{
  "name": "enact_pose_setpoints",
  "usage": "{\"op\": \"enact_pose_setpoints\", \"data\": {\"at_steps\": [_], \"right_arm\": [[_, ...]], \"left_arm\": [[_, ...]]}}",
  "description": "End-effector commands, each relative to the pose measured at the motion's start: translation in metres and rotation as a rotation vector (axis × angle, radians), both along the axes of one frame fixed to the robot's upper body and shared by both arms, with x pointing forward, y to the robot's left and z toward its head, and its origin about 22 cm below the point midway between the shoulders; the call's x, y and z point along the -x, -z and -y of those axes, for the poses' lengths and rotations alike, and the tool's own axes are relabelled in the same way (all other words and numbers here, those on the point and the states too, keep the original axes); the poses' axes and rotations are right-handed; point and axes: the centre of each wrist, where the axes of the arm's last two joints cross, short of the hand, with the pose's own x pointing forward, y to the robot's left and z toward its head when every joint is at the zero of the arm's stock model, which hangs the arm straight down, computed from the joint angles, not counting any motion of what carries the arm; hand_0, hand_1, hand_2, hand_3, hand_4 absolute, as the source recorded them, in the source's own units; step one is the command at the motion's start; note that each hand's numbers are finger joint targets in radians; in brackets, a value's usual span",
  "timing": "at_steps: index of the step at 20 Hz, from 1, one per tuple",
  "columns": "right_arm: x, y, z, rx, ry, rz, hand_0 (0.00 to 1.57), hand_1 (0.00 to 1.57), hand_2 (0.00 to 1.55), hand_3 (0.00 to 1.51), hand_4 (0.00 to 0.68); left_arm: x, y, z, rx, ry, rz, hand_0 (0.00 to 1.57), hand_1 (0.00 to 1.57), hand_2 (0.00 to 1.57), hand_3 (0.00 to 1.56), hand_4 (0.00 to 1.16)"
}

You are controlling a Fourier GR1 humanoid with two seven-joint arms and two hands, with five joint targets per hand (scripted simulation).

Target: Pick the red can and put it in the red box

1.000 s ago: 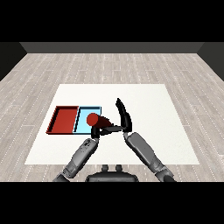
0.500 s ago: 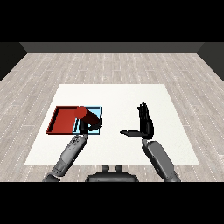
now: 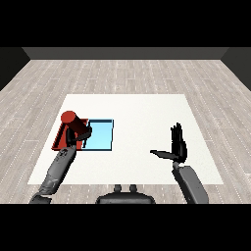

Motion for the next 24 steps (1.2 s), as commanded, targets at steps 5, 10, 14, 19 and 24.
{"op": "enact_pose_setpoints", "data": {"at_steps": [5,10,14,19,24], "right_arm": [[0.002,0.021,0.021,0.041,0.086,-0.062,0.00,0.00,0.00,0.00,0.000],[-0.018,0.020,0.017,0.064,0.090,-0.099,0.00,0.00,0.00,0.00,0.000],[-0.024,0.035,0.010,-0.005,0.062,-0.102,0.00,0.00,0.00,0.00,0.000],[-0.037,0.027,0.029,0.026,0.089,-0.096,0.00,0.00,0.00,0.00,0.000],[-0.042,0.038,0.012,0.007,0.056,-0.090,0.00,0.00,0.00,0.00,0.000]], "left_arm": [[-0.028,0.013,-0.051,-0.126,-0.142,-0.188,1.57,1.57,1.56,1.47,1.10],[-0.046,0.021,-0.070,-0.129,-0.200,-0.286,1.57,1.57,1.56,1.49,1.06],[-0.038,0.038,-0.076,-0.142,-0.234,-0.388,1.55,1.55,1.46,1.43,1.01],[-0.028,0.061,-0.067,-0.195,-0.320,-0.607,0.67,0.67,0.67,0.00,0.72],[-0.002,0.077,-0.089,-0.075,-0.426,-0.661,0.89,0.89,0.88,0.34,0.68]]}}
